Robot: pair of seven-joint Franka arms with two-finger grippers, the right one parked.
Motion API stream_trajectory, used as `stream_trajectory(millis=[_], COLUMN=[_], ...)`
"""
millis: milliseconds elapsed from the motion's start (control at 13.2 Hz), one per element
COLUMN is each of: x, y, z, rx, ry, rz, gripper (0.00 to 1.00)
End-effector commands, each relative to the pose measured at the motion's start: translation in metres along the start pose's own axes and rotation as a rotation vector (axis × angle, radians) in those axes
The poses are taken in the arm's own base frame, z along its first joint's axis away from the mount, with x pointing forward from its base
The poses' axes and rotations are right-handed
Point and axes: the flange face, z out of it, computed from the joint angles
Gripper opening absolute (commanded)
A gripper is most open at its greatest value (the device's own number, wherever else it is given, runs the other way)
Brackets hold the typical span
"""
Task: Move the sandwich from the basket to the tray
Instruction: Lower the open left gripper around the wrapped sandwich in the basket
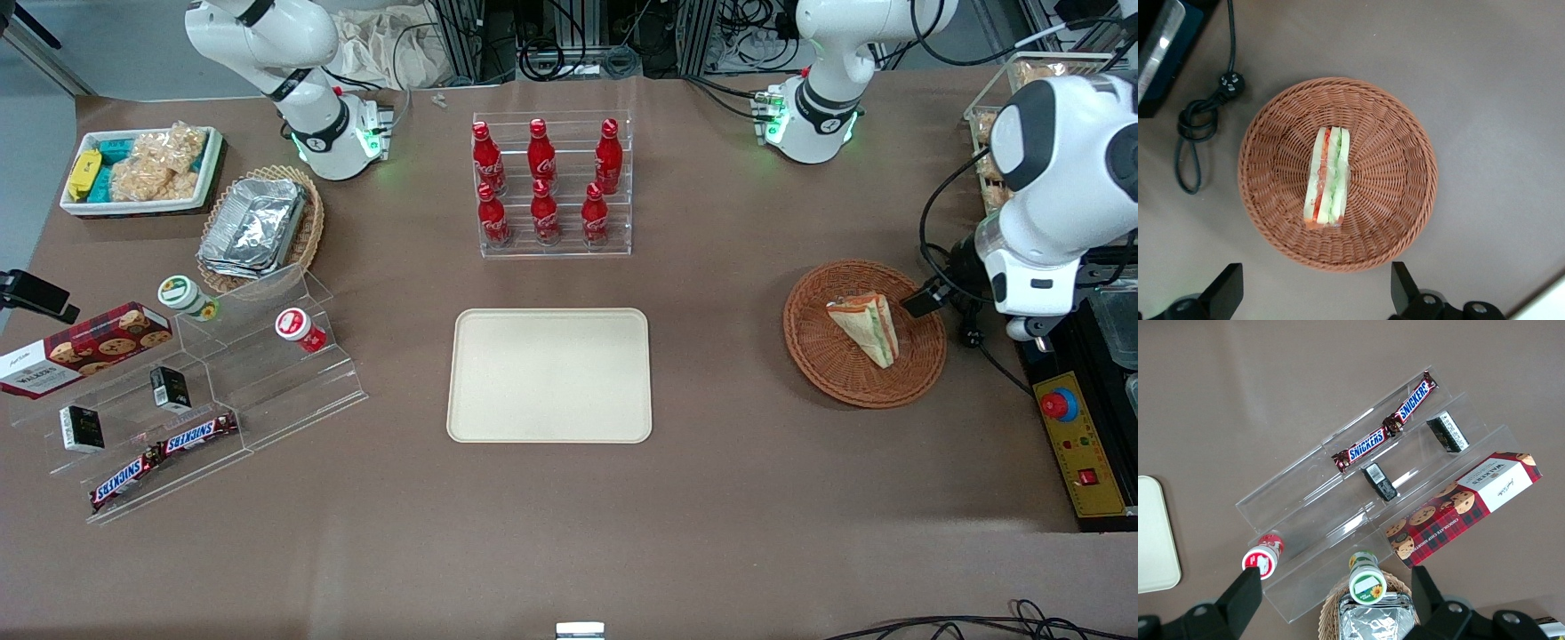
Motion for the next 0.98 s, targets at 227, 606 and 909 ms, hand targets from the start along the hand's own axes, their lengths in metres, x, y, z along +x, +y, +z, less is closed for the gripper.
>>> stream_trajectory(millis=[227, 606, 909], x=[-0.009, -0.024, -0.029], y=[-0.019, -0.026, -0.026], z=[0.063, 0.136, 0.182], rx=[-0.024, -0.067, -0.081], ry=[0.005, 0.040, 0.045], rz=[-0.051, -0.045, -0.041], gripper=[1.00, 1.00, 1.00])
